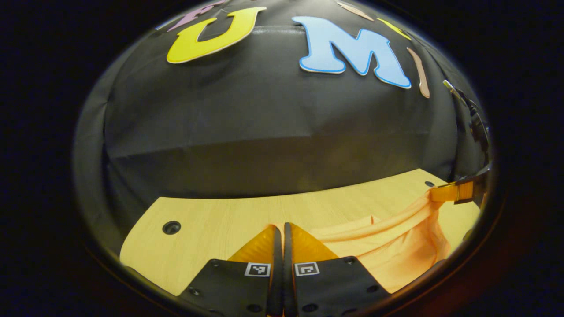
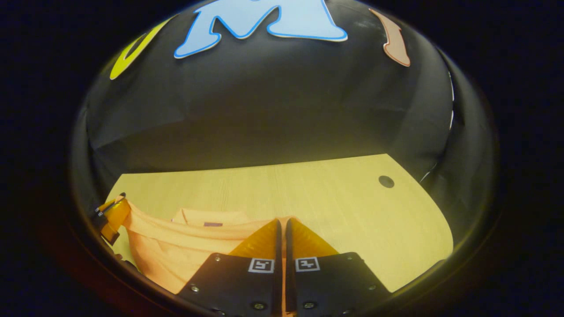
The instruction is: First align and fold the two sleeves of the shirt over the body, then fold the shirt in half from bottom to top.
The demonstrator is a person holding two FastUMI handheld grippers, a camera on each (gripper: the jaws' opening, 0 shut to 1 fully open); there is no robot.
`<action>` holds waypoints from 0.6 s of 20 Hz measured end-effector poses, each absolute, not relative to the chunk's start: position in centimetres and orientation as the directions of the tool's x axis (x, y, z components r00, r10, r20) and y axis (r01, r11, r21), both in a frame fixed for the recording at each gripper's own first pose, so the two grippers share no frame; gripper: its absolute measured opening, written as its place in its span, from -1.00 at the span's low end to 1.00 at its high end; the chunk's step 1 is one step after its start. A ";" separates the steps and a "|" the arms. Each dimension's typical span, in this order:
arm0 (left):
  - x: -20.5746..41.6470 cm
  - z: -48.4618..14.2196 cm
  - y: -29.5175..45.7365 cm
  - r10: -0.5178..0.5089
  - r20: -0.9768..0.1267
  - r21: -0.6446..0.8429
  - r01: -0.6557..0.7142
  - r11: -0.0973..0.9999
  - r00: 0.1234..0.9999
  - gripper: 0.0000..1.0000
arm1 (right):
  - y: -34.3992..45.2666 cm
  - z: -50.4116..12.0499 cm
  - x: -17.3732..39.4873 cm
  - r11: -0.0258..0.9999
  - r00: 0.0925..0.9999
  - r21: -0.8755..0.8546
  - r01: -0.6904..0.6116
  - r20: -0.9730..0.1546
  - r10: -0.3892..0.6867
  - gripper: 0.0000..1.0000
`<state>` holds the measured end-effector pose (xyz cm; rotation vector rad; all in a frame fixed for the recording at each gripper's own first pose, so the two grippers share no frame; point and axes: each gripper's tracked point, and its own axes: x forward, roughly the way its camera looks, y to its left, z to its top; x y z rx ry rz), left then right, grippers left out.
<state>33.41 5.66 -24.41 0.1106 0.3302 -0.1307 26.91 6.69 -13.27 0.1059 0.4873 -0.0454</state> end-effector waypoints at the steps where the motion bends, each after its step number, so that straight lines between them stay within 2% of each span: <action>1: 33.5 -24.9 5.8 -0.106 -0.335 0.081 0.141 0.987 0.936 -0.87 | 6.8 -13.7 27.1 0.994 0.879 0.084 0.068 -0.477 -0.020 -0.94; 5: 33.6 -26.5 6.2 -0.092 -0.363 0.070 0.126 0.990 0.927 -0.87 | 7.0 -15.3 26.9 0.999 0.863 0.022 0.047 -0.504 -0.030 -0.87; 9: 33.4 -26.7 5.9 -0.096 -0.373 0.085 0.137 0.987 0.923 -0.75 | 6.9 -15.1 26.5 0.998 0.867 -0.049 0.026 -0.496 -0.047 -0.82; 12: 32.4 -26.6 5.8 -0.084 -0.385 0.106 0.134 0.985 0.919 -0.72 | 7.0 -14.6 25.6 0.998 0.871 -0.062 0.010 -0.490 -0.039 -0.60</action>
